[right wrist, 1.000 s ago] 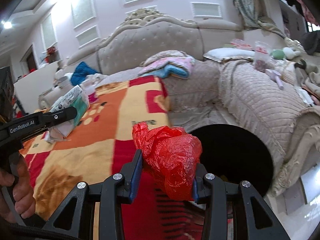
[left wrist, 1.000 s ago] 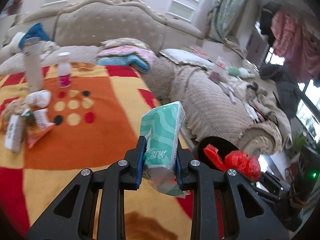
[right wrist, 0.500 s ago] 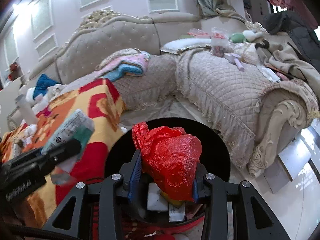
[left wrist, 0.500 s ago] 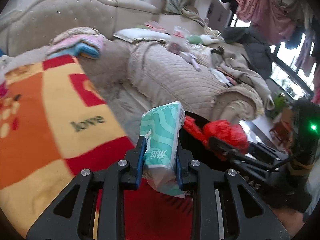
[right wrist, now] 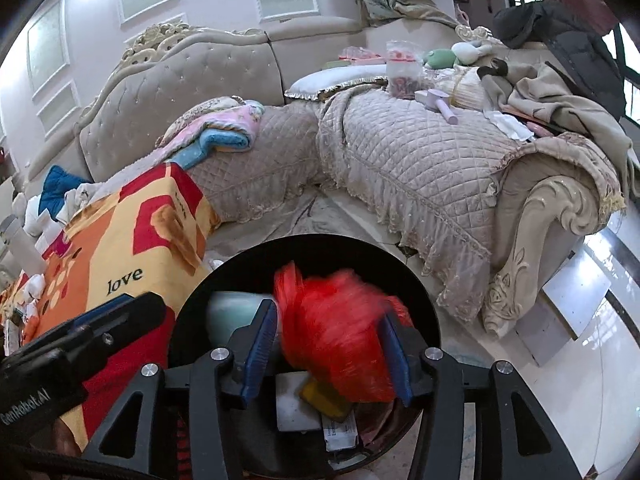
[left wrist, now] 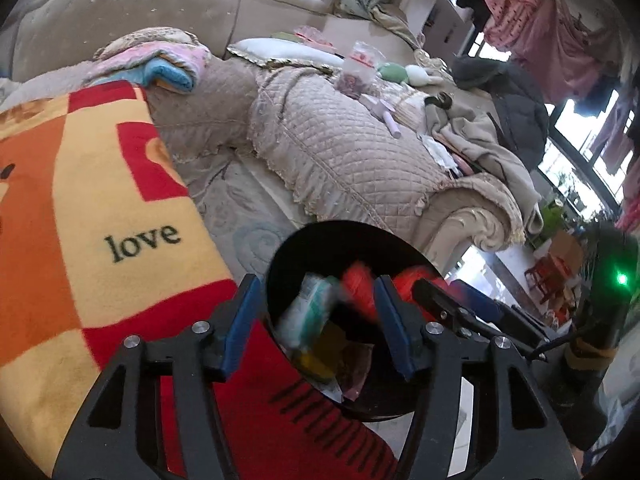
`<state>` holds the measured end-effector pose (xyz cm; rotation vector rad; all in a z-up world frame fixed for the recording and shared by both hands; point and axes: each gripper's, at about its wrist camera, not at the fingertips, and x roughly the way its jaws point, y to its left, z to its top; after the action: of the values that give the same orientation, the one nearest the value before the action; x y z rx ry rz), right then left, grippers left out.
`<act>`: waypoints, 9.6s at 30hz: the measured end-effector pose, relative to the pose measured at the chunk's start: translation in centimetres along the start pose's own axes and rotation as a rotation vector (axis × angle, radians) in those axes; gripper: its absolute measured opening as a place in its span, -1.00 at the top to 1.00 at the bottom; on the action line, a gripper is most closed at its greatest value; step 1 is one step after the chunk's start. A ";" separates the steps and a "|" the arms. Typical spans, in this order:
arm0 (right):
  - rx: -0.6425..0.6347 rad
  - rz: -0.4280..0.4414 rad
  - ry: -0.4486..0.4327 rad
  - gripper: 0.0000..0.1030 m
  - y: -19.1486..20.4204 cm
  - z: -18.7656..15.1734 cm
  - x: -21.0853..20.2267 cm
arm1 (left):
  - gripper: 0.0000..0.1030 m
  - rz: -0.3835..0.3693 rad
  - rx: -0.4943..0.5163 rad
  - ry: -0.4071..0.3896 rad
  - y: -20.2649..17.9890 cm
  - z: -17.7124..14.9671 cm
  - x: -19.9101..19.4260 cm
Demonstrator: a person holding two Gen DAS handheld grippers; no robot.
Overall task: Collect trash
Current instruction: 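Open both tools over the black bin to drop tissue pack and bag, then move both open tools back over the items on the blanket, then grasp the white barcode box with the left tool while the right tool grasps the pink snack wrapper, then carry the barcode box and snack wrapper over the black bin, then open both tools over the black bin to drop box and wrapper, then move both open tools back over the items on the blanket, then grasp the crumpled beige paper with the left tool while the right tool grasps the green-white medicine box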
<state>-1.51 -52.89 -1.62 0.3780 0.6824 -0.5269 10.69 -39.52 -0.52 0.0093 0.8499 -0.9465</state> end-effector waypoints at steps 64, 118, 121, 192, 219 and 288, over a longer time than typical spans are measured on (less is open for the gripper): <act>-0.797 0.661 0.089 -0.45 43.2 -6.2 2.1 | 0.48 0.519 -0.436 -0.193 30.0 -13.4 -25.9; -0.457 0.469 -0.010 -0.05 21.8 -5.7 -5.2 | 0.48 0.473 -0.312 -0.307 19.2 -7.0 -27.2; -0.433 0.457 -0.020 -0.05 20.6 -5.3 -5.3 | 0.48 0.458 -0.313 -0.312 17.6 -5.6 -25.9; -0.048 0.057 0.065 -0.05 -0.3 1.5 3.8 | 0.48 -0.063 0.020 -0.006 -0.5 -0.4 -1.7; -0.057 0.062 0.012 -0.08 0.2 1.6 2.8 | -0.01 -0.021 -0.012 0.049 0.2 -1.1 -1.0; -0.731 0.602 0.218 0.36 48.3 -6.6 5.7 | 0.52 0.576 -0.452 -0.127 30.8 -13.0 -25.4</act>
<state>26.63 -12.64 -2.59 -0.0630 0.8733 0.3491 16.93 1.82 -3.72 -0.1848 0.8617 -0.2026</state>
